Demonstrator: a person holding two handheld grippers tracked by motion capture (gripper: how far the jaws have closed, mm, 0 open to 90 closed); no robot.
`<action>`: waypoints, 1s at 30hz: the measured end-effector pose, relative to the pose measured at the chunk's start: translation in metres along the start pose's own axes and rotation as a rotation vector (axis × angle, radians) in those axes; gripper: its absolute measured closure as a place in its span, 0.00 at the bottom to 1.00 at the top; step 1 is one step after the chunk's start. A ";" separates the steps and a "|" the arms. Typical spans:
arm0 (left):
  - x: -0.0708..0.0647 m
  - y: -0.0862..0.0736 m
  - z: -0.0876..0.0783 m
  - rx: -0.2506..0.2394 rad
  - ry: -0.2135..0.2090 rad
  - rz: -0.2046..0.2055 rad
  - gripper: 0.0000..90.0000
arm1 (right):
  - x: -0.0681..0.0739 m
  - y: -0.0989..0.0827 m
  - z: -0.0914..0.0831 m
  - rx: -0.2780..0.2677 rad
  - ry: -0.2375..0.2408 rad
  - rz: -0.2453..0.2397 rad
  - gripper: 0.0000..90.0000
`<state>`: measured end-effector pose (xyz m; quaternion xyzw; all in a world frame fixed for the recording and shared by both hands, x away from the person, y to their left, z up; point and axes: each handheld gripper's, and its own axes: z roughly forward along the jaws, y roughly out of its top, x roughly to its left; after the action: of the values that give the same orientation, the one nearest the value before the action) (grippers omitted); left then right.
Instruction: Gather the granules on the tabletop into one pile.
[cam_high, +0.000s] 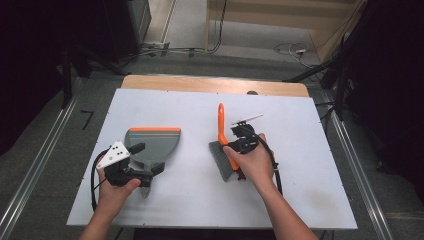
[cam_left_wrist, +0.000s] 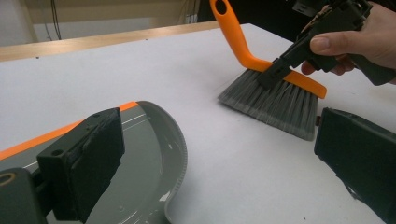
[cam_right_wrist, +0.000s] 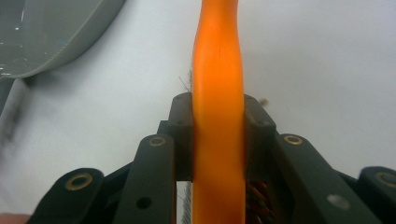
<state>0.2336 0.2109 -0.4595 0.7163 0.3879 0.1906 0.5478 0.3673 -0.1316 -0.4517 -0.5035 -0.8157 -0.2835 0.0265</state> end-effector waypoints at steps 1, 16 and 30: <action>0.000 0.000 0.000 0.002 0.000 0.000 0.02 | -0.003 -0.002 -0.002 -0.002 0.001 0.008 0.77; 0.002 -0.001 0.001 -0.001 0.000 -0.006 0.02 | -0.010 -0.010 -0.056 -0.044 0.064 -0.260 0.77; 0.000 -0.001 0.003 0.005 0.000 -0.003 0.02 | 0.001 -0.037 -0.037 0.227 0.111 -0.931 0.77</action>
<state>0.2351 0.2091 -0.4608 0.7170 0.3894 0.1892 0.5463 0.3265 -0.1611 -0.4366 -0.0628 -0.9776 -0.2007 -0.0051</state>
